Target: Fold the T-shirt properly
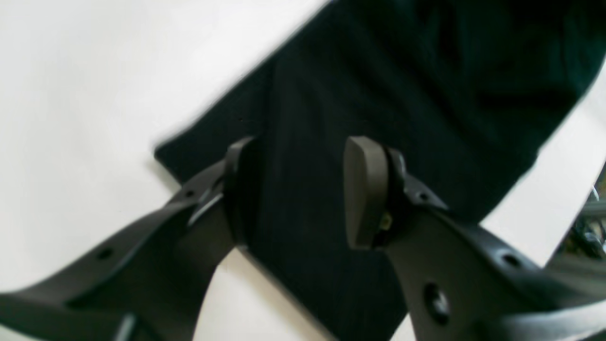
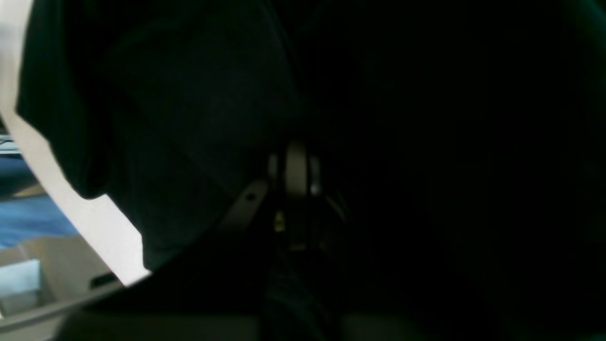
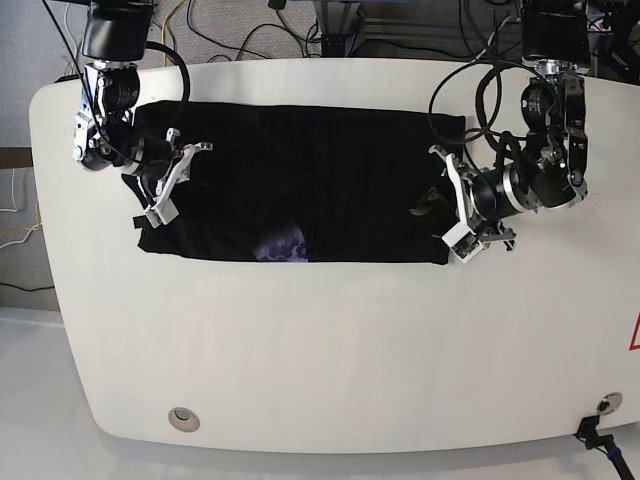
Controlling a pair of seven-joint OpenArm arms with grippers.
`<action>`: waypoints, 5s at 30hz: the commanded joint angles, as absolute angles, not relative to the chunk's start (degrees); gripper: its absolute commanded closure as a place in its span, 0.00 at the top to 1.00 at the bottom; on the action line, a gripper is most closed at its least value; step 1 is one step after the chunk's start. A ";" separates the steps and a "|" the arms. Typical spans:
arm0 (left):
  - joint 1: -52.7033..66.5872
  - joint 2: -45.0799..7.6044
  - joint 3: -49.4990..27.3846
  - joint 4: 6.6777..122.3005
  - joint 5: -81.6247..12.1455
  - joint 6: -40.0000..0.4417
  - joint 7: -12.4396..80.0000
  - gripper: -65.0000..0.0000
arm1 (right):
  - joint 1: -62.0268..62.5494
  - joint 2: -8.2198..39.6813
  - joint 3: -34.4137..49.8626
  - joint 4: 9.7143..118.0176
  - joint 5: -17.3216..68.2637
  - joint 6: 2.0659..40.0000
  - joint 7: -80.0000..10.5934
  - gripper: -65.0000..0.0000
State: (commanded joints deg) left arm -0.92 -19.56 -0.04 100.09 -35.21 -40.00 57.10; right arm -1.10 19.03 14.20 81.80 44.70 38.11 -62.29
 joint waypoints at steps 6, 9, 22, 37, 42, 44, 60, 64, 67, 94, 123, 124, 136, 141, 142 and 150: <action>0.31 -19.56 -0.13 92.53 -35.12 -40.00 52.18 0.40 | -1.19 18.15 14.37 94.81 45.41 38.11 -62.46 0.61; 0.57 -19.30 -0.04 89.89 -35.12 -40.00 50.33 0.40 | -1.27 17.80 19.47 99.38 49.98 38.11 -64.04 0.72; 1.36 -20.62 -0.22 88.48 -35.12 -40.00 50.15 0.40 | -1.36 22.90 35.74 88.22 37.05 38.55 -63.16 0.72; 2.15 -20.79 -0.22 88.57 -35.12 -40.00 50.15 0.40 | -1.27 17.71 35.65 74.51 37.58 40.00 -60.79 0.72; 2.15 -20.79 -0.22 88.57 -35.12 -40.00 50.15 0.40 | -1.54 15.08 34.68 76.09 42.24 40.00 -61.41 0.72; 2.15 -20.79 -0.22 88.57 -35.12 -40.00 50.15 0.40 | -1.45 15.08 32.48 76.09 43.56 40.00 -62.46 0.72; 3.38 -20.44 0.04 88.48 -35.12 -40.00 50.15 0.40 | -1.54 11.82 30.02 86.46 44.88 40.00 -62.37 0.00; 3.38 -18.86 3.38 88.31 -35.03 -40.00 50.15 0.40 | -1.89 11.74 29.67 96.22 44.88 40.00 -62.37 0.00; 3.21 -17.36 6.55 88.40 -35.03 -40.00 50.15 0.40 | -1.89 11.82 29.67 101.67 44.88 37.23 -62.64 0.00; -4.44 -12.26 18.24 89.10 -35.30 -40.00 50.33 0.40 | -6.02 -7.16 6.29 111.87 44.88 24.31 -66.68 0.00; 8.04 -21.49 -0.31 86.64 -35.12 -40.00 50.15 0.40 | -3.65 8.57 19.56 107.74 45.14 24.31 -62.46 0.00; 7.60 -21.14 -0.31 85.32 -35.12 -40.00 50.15 0.40 | -3.65 8.57 19.56 108.53 45.14 24.31 -62.55 0.00; 1.63 -18.51 8.40 81.36 -35.03 -40.00 48.48 0.40 | -5.23 6.73 16.31 111.69 56.75 24.04 -62.90 0.00; 1.19 -16.31 8.57 81.36 -34.95 -40.00 48.48 0.40 | -5.32 2.15 10.07 111.69 56.31 23.96 -62.90 0.00; 1.01 -15.69 8.57 81.36 -34.15 -40.00 48.57 0.40 | -5.32 1.80 8.57 111.69 56.31 23.96 -62.90 0.00; -0.22 -12.18 8.84 81.45 -26.15 -40.00 48.84 0.40 | -5.85 -0.48 0.04 109.49 56.22 23.87 -62.55 0.00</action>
State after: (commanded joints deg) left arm -0.22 -12.18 8.84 81.45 -26.15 -40.00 48.84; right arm -5.85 -0.48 0.04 109.49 56.22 23.87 -62.55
